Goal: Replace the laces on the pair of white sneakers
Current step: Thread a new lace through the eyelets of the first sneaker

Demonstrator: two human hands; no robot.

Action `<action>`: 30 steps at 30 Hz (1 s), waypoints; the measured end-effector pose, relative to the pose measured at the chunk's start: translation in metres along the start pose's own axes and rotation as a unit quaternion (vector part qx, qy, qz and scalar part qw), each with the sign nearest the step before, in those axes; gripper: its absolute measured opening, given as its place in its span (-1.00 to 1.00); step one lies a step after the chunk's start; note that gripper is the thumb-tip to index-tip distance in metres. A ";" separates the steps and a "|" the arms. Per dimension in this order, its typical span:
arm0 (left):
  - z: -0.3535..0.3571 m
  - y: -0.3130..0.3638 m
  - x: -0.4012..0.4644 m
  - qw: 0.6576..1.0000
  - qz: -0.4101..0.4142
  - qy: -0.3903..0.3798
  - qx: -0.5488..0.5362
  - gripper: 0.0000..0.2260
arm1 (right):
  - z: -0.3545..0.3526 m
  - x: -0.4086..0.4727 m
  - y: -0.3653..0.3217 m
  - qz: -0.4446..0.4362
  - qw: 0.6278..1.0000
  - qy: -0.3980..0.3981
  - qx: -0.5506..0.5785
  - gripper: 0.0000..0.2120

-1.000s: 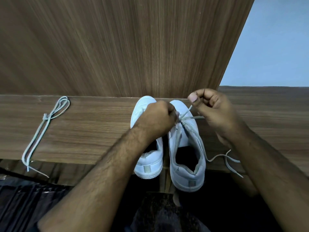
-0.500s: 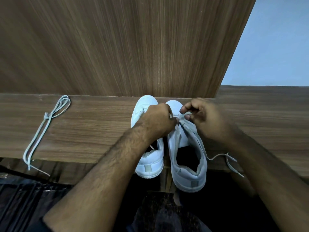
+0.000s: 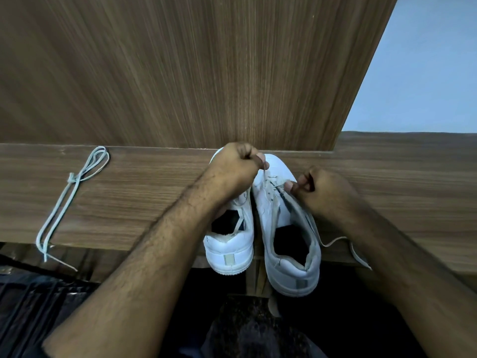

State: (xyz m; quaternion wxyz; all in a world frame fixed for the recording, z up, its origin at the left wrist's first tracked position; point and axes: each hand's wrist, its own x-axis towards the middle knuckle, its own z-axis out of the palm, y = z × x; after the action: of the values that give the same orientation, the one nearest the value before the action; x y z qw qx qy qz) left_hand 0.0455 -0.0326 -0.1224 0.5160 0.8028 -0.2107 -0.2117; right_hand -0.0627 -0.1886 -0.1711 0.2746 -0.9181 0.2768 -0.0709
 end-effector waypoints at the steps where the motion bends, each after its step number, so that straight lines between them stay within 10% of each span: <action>1: 0.000 0.003 -0.001 0.999 -0.008 -0.005 -0.040 -0.83 | -0.002 -0.001 -0.001 0.005 1.000 -0.024 -0.013 -0.68; 5: 0.000 0.011 -0.006 0.986 -0.043 -0.034 -0.160 -0.86 | -0.003 -0.004 -0.006 -0.008 0.996 -0.080 -0.037 -0.71; 11: -0.005 0.005 -0.003 0.973 0.052 0.057 0.216 -0.78 | -0.002 0.002 -0.009 0.017 0.993 -0.078 -0.092 -0.72; 17: -0.002 -0.002 0.004 0.957 0.046 0.045 0.282 -0.81 | 0.004 0.005 0.002 0.020 0.998 -0.024 -0.054 -0.79; 22: 0.007 -0.006 0.000 0.928 0.101 -0.035 0.358 -0.67 | -0.004 0.004 -0.010 -0.015 0.957 0.046 0.287 -0.87; 27: 0.022 0.005 -0.007 0.976 0.124 -0.181 0.010 -0.41 | -0.021 -0.005 -0.036 -0.071 0.883 0.035 0.462 -0.87; 30: 0.019 0.017 -0.002 0.966 0.046 -0.104 -0.232 -0.50 | -0.025 -0.007 -0.032 -0.048 0.899 0.081 0.428 -0.80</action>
State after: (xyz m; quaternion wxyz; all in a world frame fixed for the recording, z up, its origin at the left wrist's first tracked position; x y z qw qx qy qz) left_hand 0.0312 -0.0522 -0.1135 0.6728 0.6242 -0.2444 -0.3131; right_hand -0.0604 -0.1741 -0.1323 0.6141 -0.7154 0.1962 -0.2696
